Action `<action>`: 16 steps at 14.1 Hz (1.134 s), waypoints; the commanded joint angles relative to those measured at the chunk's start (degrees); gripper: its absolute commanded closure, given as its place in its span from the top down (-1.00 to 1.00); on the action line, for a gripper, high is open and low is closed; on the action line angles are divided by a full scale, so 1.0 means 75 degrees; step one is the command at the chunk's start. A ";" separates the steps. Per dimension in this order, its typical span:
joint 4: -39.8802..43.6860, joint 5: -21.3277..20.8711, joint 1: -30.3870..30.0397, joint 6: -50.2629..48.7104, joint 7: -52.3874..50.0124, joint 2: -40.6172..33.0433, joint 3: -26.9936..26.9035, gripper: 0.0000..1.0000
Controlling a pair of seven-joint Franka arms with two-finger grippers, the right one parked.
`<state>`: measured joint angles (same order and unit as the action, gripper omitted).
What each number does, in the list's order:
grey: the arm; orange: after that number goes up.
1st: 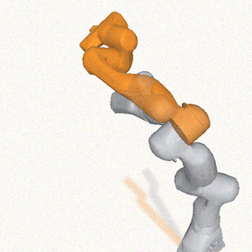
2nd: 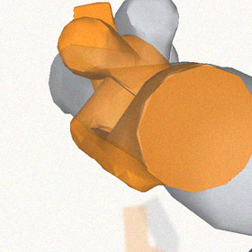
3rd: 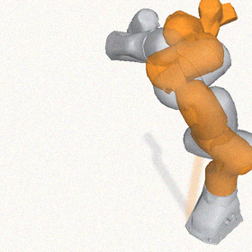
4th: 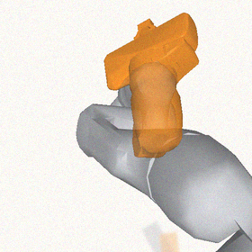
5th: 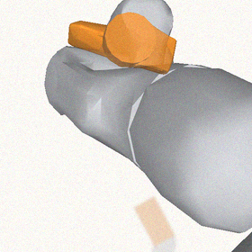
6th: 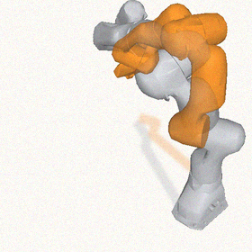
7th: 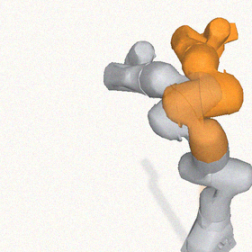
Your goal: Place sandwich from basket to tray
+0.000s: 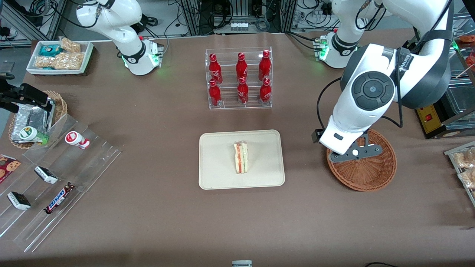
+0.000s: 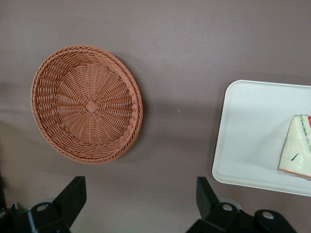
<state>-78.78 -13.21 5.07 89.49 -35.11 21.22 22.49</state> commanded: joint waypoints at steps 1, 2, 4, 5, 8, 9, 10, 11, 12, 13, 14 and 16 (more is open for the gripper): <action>-0.0195 0.0040 -0.0114 -0.0025 0.0123 -0.0192 -0.0011 1.00; -0.0207 0.0039 -0.0300 -0.0025 0.0135 -0.0192 0.0001 1.00; -0.0219 0.0039 -0.0418 -0.0048 0.0158 -0.0215 -0.0011 1.00; -0.0207 0.0051 -0.0662 -0.0083 0.0182 -0.0239 0.0001 1.00; -0.0207 0.0168 -0.1214 -0.0317 0.1116 -0.0519 0.0013 1.00; -0.0207 0.0296 -0.1390 -0.0399 0.1433 -0.0613 0.0013 1.00; -0.0219 0.0343 -0.1484 -0.0481 0.1691 -0.0707 0.0013 1.00; -0.0207 0.0344 -0.1543 -0.0587 0.1844 -0.0766 0.0001 1.00; -0.0207 0.0367 -0.1602 -0.0680 0.2078 -0.0824 -0.0011 1.00; -0.0207 0.0391 -0.1684 -0.0751 0.2440 -0.0952 -0.0127 1.00; -0.0207 0.0518 -0.1673 -0.0845 0.2861 -0.1035 -0.0418 1.00; -0.0253 0.1115 -0.1591 -0.0974 0.3845 -0.1397 -0.1249 1.00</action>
<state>-79.11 -8.60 -6.67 83.34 -13.01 14.39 17.97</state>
